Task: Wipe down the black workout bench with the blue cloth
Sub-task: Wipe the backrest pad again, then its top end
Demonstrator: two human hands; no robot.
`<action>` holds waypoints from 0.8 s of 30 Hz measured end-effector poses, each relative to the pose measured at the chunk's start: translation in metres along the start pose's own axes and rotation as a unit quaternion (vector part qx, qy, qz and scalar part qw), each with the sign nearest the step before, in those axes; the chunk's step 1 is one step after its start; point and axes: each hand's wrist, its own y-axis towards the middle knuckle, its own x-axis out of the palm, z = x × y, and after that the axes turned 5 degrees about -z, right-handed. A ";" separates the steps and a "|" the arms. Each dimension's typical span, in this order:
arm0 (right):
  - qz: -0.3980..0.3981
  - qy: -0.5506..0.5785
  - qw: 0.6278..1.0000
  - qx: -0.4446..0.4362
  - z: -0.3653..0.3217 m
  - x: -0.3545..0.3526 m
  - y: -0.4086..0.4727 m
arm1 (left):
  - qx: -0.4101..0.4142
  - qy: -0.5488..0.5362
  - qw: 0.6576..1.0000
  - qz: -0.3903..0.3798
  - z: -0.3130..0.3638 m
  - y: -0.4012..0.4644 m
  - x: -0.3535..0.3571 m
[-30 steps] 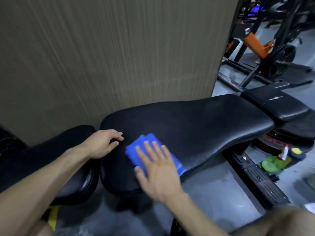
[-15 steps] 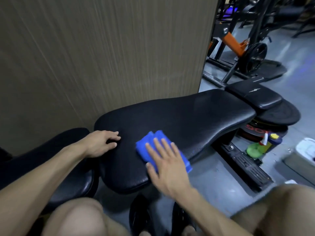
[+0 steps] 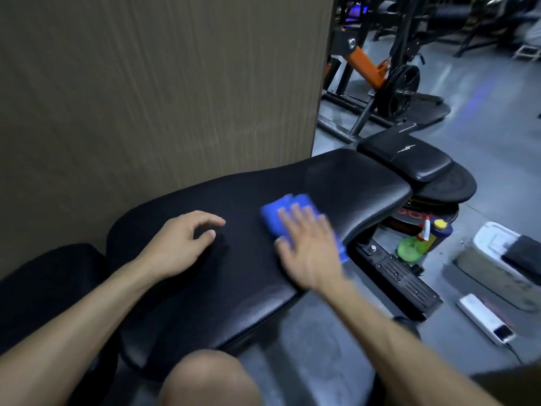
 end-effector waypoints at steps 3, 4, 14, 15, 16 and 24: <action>-0.066 0.042 0.982 -0.172 -0.019 0.000 -0.023 | 0.021 0.017 0.999 0.023 0.021 0.044 0.019; -0.090 0.057 0.974 -0.199 -0.006 -0.006 -0.014 | 0.021 0.019 0.999 0.027 0.027 0.057 0.024; -0.030 0.006 0.993 0.115 0.223 -0.047 0.078 | -0.012 0.124 0.992 -0.009 0.024 0.109 0.055; -0.029 -0.012 0.994 0.109 0.213 -0.044 0.076 | -0.016 0.128 0.992 -0.004 0.025 0.110 0.056; -0.029 -0.024 0.996 0.086 0.200 -0.041 0.072 | -0.019 0.131 0.991 -0.003 0.025 0.110 0.056; -0.103 0.014 0.987 -0.124 0.163 -0.053 0.044 | -0.065 0.150 0.986 -0.044 0.044 0.103 0.056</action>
